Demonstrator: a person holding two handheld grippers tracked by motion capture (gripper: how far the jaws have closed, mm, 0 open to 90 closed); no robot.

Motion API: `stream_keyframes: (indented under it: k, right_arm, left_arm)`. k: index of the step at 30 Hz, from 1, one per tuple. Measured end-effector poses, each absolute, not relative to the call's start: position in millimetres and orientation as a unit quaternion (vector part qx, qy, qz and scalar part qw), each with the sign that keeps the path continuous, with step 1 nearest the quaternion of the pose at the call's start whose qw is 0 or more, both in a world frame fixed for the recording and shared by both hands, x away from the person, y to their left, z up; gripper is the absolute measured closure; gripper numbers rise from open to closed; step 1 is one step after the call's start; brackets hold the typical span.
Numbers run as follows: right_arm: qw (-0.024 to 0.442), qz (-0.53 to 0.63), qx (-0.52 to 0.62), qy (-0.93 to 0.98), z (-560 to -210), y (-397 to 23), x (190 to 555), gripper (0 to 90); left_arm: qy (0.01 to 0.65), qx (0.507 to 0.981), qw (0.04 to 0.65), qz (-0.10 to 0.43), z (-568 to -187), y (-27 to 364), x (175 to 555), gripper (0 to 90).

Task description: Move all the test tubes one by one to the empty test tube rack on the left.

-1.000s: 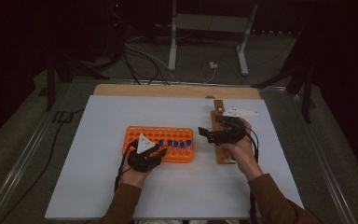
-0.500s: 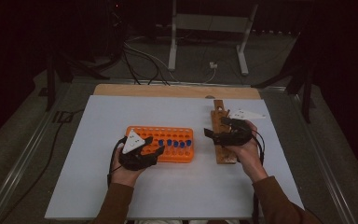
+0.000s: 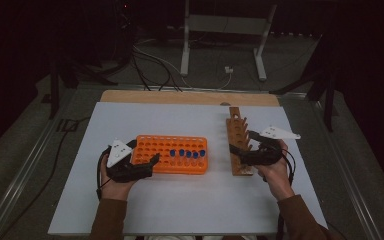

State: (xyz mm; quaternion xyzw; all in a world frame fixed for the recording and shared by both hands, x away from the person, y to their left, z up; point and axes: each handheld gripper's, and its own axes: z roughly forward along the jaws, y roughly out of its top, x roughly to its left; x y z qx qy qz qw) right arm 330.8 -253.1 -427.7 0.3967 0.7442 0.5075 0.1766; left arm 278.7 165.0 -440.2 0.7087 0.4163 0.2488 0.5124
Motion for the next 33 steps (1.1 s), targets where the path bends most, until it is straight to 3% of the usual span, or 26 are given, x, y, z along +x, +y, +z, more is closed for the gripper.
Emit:
stream_keyframes:
  k: [8,33]
  right_arm:
    - [0.192,0.515,0.396,0.735,-438,-273,312,1.7]
    - [0.220,0.529,0.419,0.704,-464,-304,278,1.2]
  left_arm:
    - [0.425,0.695,0.517,0.264,-443,183,273,0.9]
    - [0.444,0.674,0.512,0.294,-459,219,257,0.7]
